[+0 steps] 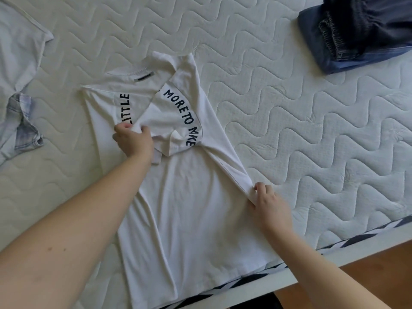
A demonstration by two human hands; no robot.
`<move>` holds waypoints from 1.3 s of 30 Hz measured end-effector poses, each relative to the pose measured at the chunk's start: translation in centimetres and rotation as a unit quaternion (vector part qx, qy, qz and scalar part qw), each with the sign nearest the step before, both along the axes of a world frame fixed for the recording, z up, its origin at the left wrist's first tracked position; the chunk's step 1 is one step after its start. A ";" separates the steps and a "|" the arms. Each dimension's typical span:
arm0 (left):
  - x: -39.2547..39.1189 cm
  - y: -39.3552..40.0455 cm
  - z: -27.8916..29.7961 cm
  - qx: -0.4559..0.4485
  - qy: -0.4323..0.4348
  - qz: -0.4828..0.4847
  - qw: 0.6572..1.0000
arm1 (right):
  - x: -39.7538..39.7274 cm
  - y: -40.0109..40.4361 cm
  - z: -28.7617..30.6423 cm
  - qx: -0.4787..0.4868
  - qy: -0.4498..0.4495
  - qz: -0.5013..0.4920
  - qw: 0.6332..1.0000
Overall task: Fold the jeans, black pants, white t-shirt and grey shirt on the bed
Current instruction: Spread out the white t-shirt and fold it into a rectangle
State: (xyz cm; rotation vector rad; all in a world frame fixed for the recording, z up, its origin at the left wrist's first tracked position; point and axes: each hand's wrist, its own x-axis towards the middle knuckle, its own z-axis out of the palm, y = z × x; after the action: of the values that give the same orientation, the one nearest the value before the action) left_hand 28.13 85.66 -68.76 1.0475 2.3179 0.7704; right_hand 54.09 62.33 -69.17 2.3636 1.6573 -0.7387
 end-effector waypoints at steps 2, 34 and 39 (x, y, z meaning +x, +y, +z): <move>2.6 -2.8 0.1 0.037 -0.010 -0.075 0.996 | 0.0 -1.1 0.2 -0.002 -0.014 0.004 1.000; 10.4 -19.3 -2.5 -0.164 -0.305 -0.123 0.930 | -6.5 -16.0 0.0 0.122 0.001 -0.123 0.985; 8.5 -20.3 -2.6 -0.181 -0.330 -0.118 0.919 | -5.5 -16.2 -1.2 0.105 0.139 -0.206 0.963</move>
State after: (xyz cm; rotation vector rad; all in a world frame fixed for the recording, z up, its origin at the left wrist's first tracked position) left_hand 36.62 65.39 -71.37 0.7311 1.6331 0.4704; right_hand 48.60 46.15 -70.34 2.9236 1.4032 -1.0520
